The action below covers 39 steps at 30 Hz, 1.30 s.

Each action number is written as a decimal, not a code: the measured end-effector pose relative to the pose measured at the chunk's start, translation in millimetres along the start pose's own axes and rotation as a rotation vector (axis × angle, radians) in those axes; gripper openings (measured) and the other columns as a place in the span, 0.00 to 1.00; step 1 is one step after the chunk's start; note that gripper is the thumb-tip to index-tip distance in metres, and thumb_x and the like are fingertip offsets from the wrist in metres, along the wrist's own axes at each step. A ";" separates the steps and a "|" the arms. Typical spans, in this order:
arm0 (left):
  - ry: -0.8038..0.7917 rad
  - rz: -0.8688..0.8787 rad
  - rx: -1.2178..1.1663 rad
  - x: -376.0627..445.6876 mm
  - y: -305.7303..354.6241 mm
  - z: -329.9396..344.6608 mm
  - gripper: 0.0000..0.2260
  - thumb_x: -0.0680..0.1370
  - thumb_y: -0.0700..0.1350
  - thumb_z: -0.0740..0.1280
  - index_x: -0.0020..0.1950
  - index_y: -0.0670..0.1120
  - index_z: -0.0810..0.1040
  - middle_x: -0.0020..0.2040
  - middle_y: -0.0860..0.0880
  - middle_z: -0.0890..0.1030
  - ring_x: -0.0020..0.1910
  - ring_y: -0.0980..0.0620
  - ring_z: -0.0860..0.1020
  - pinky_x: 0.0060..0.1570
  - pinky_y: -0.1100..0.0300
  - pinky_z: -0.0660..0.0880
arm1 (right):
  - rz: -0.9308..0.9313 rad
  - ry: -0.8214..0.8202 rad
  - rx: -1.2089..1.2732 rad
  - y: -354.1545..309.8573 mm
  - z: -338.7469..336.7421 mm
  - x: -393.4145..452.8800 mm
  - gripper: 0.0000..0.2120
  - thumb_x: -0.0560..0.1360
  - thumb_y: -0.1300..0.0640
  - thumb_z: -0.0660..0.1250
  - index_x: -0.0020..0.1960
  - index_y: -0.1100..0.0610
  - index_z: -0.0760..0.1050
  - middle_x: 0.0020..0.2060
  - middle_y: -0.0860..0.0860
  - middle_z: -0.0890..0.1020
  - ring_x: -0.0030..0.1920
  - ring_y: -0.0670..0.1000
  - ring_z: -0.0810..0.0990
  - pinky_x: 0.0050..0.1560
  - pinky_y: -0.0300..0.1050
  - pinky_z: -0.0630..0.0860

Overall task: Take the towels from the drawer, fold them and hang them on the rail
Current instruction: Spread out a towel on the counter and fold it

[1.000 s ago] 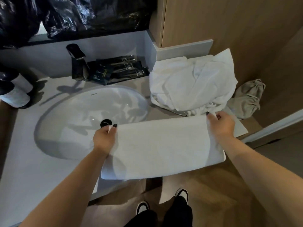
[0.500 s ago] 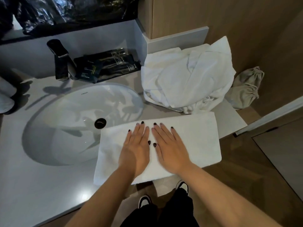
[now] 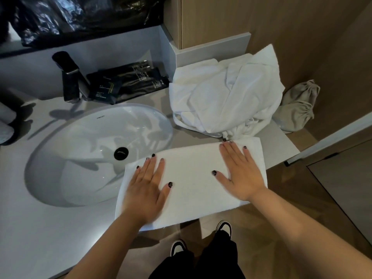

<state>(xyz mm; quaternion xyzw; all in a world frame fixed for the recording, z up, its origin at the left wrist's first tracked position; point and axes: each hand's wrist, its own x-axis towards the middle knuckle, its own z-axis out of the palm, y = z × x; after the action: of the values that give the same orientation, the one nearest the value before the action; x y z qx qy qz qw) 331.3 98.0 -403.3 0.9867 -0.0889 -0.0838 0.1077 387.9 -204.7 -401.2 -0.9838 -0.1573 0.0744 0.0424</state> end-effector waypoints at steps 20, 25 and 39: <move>0.018 0.266 0.265 -61.4 38.5 3.0 0.39 0.66 0.51 0.79 0.74 0.41 0.71 0.74 0.40 0.68 0.73 0.40 0.68 0.69 0.39 0.67 | -0.196 -0.068 -0.220 -99.8 9.6 -65.1 0.43 0.67 0.58 0.75 0.77 0.62 0.59 0.76 0.60 0.63 0.76 0.60 0.60 0.70 0.66 0.65; 0.029 0.316 0.277 -61.7 34.2 -0.1 0.41 0.63 0.52 0.82 0.73 0.46 0.73 0.72 0.44 0.73 0.70 0.41 0.72 0.66 0.42 0.68 | -0.294 -0.066 -0.261 -84.3 15.2 -64.8 0.38 0.80 0.62 0.59 0.79 0.61 0.37 0.79 0.59 0.42 0.78 0.61 0.40 0.75 0.65 0.43; 0.048 0.288 0.236 -72.8 -31.4 -59.5 0.30 0.57 0.36 0.81 0.59 0.46 0.83 0.52 0.48 0.86 0.44 0.50 0.85 0.38 0.60 0.81 | -0.008 -0.063 -0.208 -3.5 -37.7 -82.6 0.28 0.79 0.64 0.59 0.78 0.52 0.59 0.77 0.51 0.62 0.77 0.54 0.60 0.76 0.49 0.55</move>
<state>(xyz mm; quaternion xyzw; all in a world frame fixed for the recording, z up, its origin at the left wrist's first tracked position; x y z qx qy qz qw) 276.5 154.0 -342.4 0.9712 -0.2357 -0.0331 0.0039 315.3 -229.7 -352.7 -0.9795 -0.1694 0.0882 -0.0644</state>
